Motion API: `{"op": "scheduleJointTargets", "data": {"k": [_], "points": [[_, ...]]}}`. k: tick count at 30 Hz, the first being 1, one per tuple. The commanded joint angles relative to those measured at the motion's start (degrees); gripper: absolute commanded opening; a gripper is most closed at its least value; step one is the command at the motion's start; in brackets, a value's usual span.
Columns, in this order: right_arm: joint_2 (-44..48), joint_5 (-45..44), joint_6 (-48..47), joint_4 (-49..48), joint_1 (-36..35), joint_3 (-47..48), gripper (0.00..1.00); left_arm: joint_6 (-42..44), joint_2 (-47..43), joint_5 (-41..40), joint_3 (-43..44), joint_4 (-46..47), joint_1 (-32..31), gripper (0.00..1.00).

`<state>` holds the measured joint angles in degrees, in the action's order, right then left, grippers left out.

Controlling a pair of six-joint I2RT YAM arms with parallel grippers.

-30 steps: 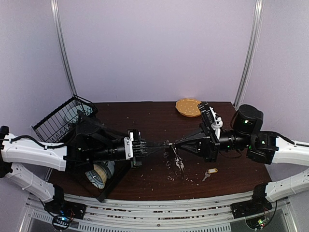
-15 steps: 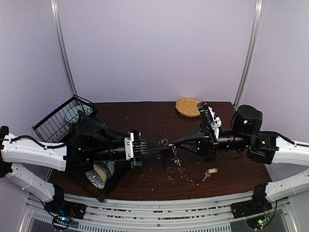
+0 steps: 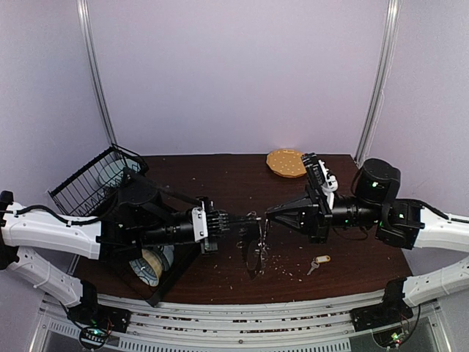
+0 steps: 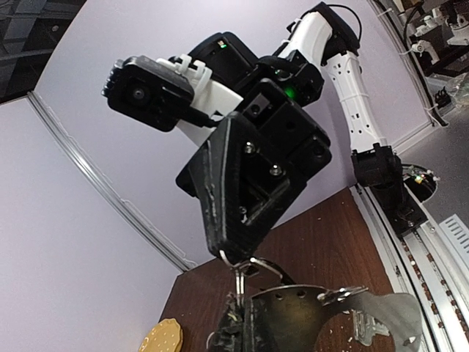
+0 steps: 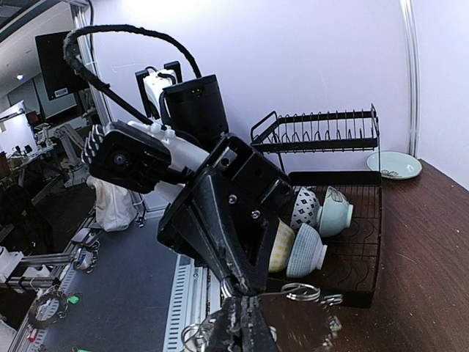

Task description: Put the keys on the keyring

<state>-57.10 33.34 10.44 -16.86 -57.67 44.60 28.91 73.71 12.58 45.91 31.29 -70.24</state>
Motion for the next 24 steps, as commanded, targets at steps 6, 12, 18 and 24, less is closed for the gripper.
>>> {"op": "scheduleJointTargets", "data": {"k": [6,12,18,24], "points": [[-0.5,0.9,-0.2,2.4,-0.1,1.4,0.00,-0.9,-0.8,-3.3,0.2,8.0,-0.2,0.00],[-0.1,-1.1,2.4,-2.5,-0.1,0.5,0.00,-0.9,-0.7,-3.0,0.2,7.6,-0.3,0.00],[-0.7,-1.0,3.6,-6.1,-0.1,-0.5,0.00,-0.8,-0.6,-3.0,0.4,7.5,-0.3,0.00],[-0.9,-2.2,3.1,-5.8,-0.1,-0.2,0.00,-0.8,-0.8,-2.5,0.2,7.3,-0.3,0.00]]}}
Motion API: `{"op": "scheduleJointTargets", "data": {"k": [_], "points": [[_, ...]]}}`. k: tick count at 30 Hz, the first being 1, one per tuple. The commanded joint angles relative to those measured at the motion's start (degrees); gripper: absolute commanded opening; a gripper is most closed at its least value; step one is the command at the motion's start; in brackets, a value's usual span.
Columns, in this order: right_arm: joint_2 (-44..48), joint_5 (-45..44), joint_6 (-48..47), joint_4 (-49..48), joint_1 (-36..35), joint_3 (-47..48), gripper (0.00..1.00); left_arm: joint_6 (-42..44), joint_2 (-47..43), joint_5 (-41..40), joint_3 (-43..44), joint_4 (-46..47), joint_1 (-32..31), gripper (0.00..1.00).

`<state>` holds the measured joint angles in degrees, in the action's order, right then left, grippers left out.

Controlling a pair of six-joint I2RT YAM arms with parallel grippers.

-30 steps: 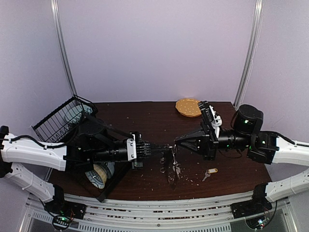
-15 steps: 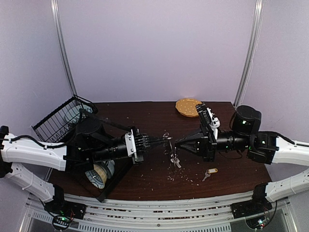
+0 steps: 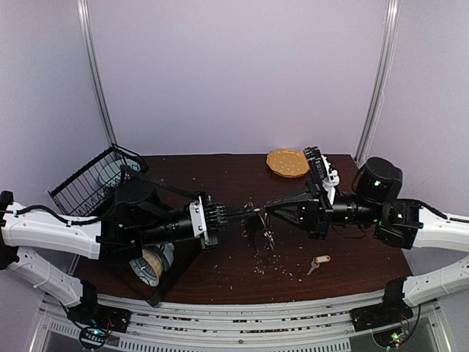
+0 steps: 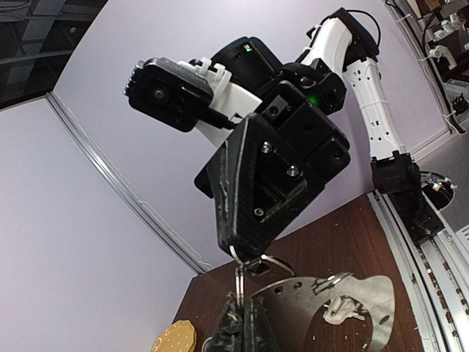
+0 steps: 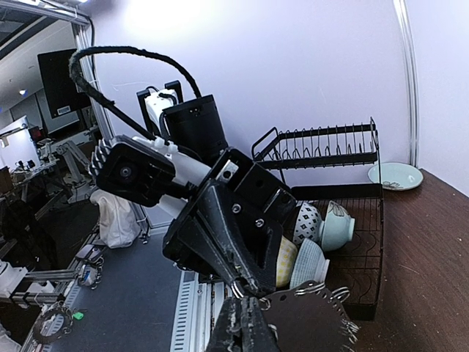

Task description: Put the keys on the keyring

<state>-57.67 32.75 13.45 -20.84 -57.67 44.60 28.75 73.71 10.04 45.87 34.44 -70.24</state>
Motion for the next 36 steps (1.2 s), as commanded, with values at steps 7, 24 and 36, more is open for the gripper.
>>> {"op": "scheduleJointTargets", "data": {"k": [7,24,36], "points": [[0.0,-3.8,-0.7,-0.1,-0.1,-0.7,0.00,-1.0,-1.2,0.2,-0.2,4.7,-0.3,0.00],[-0.3,-1.4,-0.3,-2.0,-0.1,-1.3,0.00,-1.6,-0.4,0.2,0.1,5.3,-0.3,0.00],[0.2,-0.2,0.9,-2.0,0.0,-1.6,0.00,-0.7,-0.6,-2.0,-0.6,6.4,-0.3,0.00]]}}
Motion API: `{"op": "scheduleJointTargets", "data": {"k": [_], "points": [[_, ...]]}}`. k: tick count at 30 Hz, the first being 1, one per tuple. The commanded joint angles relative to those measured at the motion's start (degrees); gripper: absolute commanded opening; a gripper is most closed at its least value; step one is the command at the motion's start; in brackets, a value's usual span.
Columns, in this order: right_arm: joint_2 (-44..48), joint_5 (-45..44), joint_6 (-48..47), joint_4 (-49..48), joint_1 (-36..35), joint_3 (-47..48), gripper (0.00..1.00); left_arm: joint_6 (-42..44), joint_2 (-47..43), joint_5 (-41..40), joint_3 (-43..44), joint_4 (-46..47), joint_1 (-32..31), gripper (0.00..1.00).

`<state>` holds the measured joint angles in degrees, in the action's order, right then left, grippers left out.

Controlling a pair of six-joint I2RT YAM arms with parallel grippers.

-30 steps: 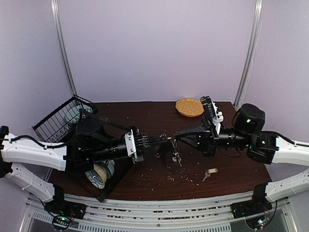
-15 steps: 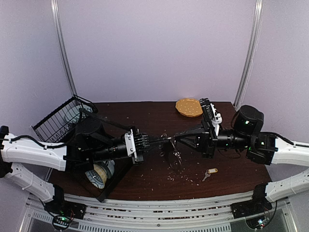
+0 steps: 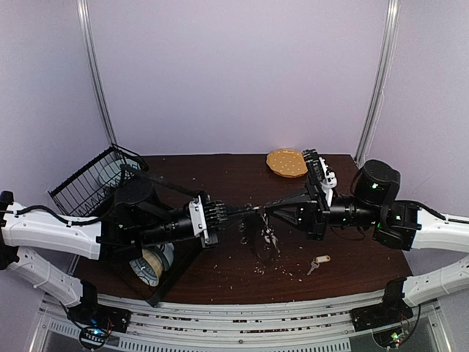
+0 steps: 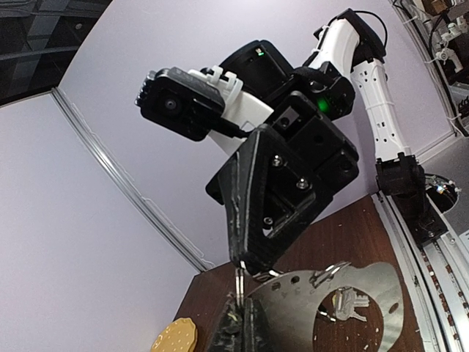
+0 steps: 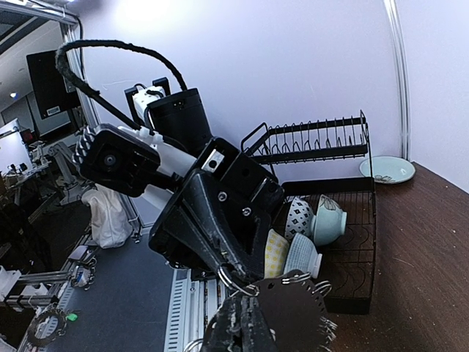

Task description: Put the keys on the keyring

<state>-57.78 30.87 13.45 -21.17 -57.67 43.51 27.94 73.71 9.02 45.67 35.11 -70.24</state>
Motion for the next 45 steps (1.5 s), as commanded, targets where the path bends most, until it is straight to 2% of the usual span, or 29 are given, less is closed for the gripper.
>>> {"op": "scheduleJointTargets", "data": {"k": [1,12,22,45], "points": [[0.1,2.0,1.1,-1.9,0.0,-0.5,0.00,0.2,-0.5,-1.0,-0.4,6.1,-0.3,0.00],[-0.1,1.1,2.9,-6.0,0.2,-1.3,0.00,0.6,-0.2,0.7,-1.0,8.0,-0.3,0.00],[-1.2,1.2,2.3,-5.7,0.2,-0.5,0.00,0.4,-0.1,0.9,-0.8,7.7,-0.3,0.00],[-0.9,0.3,1.4,-8.1,0.2,-0.4,0.00,0.4,0.6,2.7,0.7,3.8,-0.4,0.00]]}}
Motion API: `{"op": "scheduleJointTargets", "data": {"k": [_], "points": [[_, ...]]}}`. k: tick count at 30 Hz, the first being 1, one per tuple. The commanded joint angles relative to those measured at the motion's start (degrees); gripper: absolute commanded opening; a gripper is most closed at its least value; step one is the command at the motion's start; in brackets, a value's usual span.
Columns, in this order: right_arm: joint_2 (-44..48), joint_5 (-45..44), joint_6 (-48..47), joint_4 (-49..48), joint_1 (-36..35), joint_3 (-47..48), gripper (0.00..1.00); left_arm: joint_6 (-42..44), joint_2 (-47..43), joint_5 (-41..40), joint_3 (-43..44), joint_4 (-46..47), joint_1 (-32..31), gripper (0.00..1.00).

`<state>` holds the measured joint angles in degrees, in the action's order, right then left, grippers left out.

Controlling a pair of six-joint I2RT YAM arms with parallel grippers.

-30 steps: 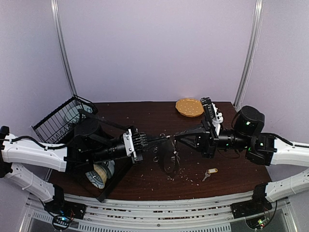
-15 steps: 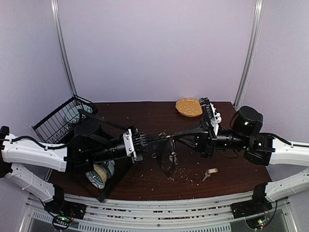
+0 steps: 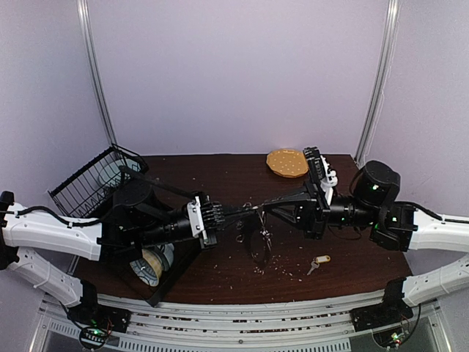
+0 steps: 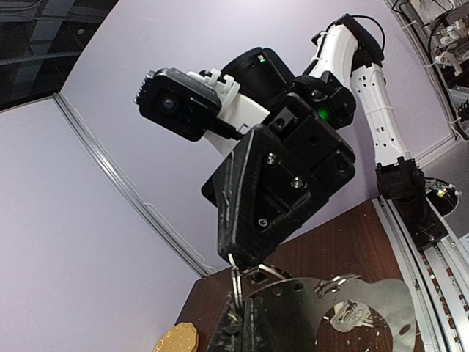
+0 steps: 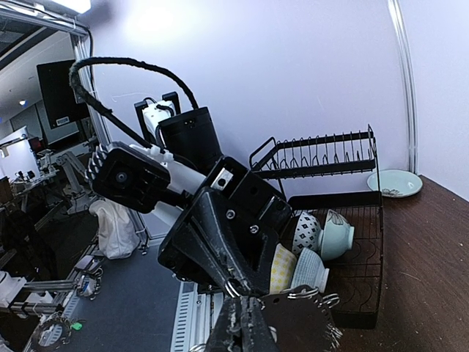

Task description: Put the keys on the keyring

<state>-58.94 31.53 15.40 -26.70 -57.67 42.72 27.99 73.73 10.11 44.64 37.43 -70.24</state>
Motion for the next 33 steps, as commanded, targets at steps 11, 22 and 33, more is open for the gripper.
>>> {"op": "scheduleJointTargets", "data": {"k": [11,22,33], "points": [[1.0,-1.7,0.3,-2.1,0.4,-0.6,0.00,-4.0,-0.5,2.3,-2.3,12.3,-0.4,0.00],[2.2,5.3,1.3,-7.7,0.4,-2.6,0.00,-2.4,2.6,5.0,-2.5,17.7,-0.4,0.00],[5.0,12.1,1.8,-9.9,0.5,-3.6,0.00,0.1,6.8,8.7,-0.4,23.0,-0.4,0.00]]}}
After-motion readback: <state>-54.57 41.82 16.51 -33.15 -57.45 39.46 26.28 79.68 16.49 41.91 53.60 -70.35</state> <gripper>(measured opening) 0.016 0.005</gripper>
